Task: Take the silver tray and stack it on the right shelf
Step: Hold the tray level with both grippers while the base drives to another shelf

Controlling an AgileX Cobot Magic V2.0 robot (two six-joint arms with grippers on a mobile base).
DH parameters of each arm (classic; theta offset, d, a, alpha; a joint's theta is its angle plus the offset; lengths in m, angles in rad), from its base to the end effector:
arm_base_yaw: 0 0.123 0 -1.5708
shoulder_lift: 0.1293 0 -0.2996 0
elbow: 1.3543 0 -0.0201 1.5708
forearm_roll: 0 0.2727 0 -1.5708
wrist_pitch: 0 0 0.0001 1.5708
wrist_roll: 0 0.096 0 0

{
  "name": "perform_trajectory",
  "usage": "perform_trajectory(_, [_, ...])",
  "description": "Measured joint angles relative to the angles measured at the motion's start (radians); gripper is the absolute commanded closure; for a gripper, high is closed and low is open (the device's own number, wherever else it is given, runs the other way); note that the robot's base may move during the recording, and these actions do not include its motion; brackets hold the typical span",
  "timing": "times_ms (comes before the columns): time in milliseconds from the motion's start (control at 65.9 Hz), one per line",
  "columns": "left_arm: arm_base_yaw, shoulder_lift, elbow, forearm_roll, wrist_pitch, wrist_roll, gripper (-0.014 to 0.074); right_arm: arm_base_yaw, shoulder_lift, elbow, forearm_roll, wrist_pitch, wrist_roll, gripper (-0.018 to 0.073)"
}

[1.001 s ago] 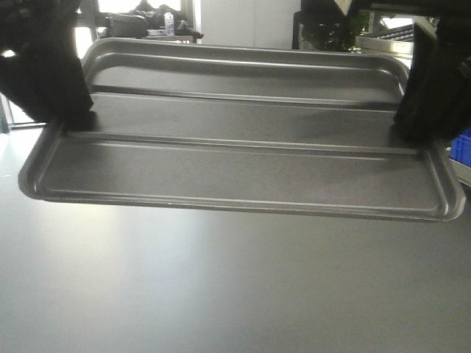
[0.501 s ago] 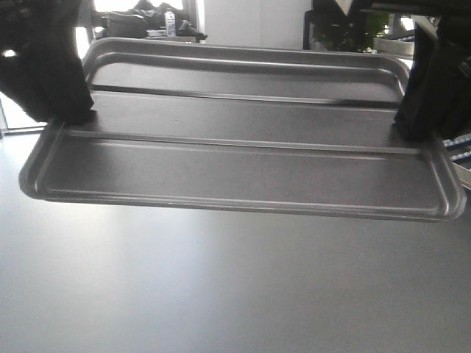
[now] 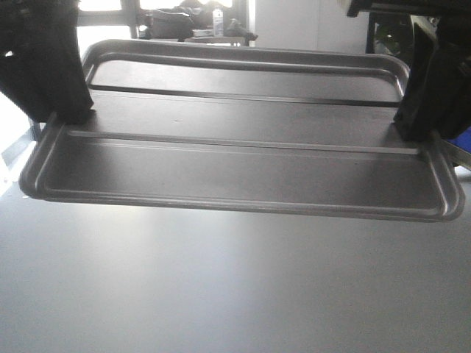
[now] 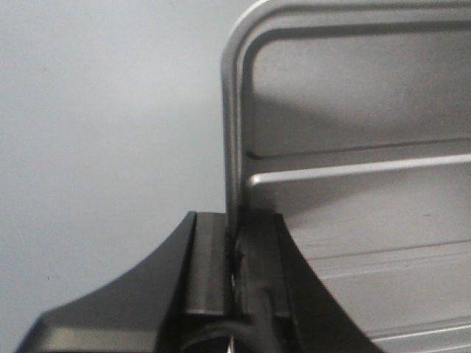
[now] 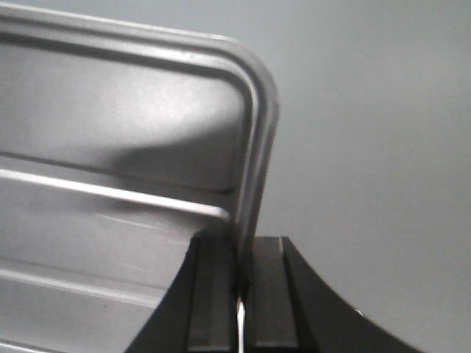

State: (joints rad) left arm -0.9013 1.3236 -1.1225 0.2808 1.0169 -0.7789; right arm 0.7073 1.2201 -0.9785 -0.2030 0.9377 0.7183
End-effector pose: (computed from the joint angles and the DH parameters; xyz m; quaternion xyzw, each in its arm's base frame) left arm 0.1910 -0.2048 0.3258 0.1049 0.9617 -0.0727 0.2427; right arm 0.2010 0.1513 0.3095 -0.0336 0.9667 0.0834 0.2396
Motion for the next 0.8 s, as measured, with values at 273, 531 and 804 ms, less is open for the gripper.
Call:
perform_trajectory(273, [0.000,0.000,0.000,0.000,0.000,0.000,0.0691,0.002,0.000,0.000,0.000,-0.002,0.000,0.0503])
perform_trajectory(531, [0.000,0.000,0.000,-0.002,0.000,0.000,0.0691,0.002,0.000,0.000,0.000,0.000,0.000,0.0503])
perform_trajectory(804, [0.000,0.000,0.000,-0.004,0.000,0.000,0.0692,0.002,0.000,0.000,0.000,0.002,0.000,0.0503])
